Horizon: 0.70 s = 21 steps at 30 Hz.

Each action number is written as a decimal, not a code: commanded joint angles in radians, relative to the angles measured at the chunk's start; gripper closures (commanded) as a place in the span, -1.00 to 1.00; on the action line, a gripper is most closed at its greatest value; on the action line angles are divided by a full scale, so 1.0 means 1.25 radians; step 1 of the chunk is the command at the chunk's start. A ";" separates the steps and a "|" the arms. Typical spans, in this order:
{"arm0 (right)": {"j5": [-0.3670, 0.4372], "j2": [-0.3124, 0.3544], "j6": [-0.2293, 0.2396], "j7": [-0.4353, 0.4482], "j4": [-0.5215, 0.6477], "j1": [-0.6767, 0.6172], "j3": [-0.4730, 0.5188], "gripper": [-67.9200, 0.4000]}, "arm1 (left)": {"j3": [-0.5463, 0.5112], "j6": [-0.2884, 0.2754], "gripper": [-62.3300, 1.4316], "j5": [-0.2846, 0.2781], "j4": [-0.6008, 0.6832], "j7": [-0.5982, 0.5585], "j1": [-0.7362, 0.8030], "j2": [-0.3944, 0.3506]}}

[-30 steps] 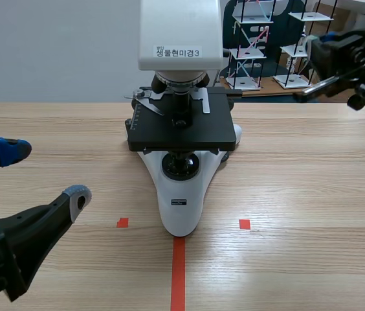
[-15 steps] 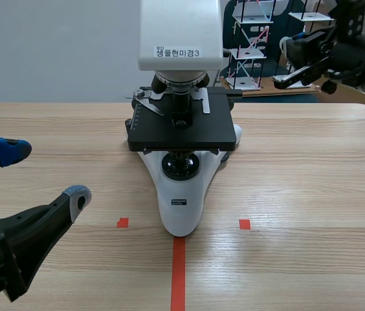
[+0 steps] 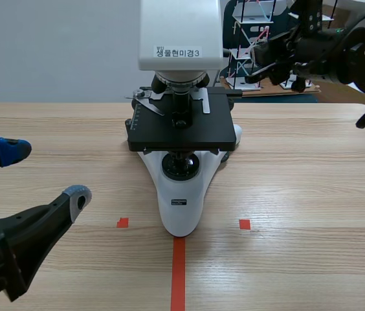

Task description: Point at the coarse focus knob

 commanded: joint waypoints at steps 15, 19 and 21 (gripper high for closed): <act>0.062 0.005 -0.010 -0.124 0.009 0.057 0.007 0.99 | -0.002 -0.001 -1.00 -0.005 0.005 -0.008 0.006 0.004; 0.070 0.005 0.006 -0.127 0.009 0.068 0.007 0.99 | -0.002 -0.001 -1.00 -0.005 0.005 -0.008 0.006 0.004; 0.070 0.005 0.017 -0.126 0.009 0.072 0.007 0.99 | -0.002 -0.001 -1.00 -0.005 0.005 -0.008 0.006 0.004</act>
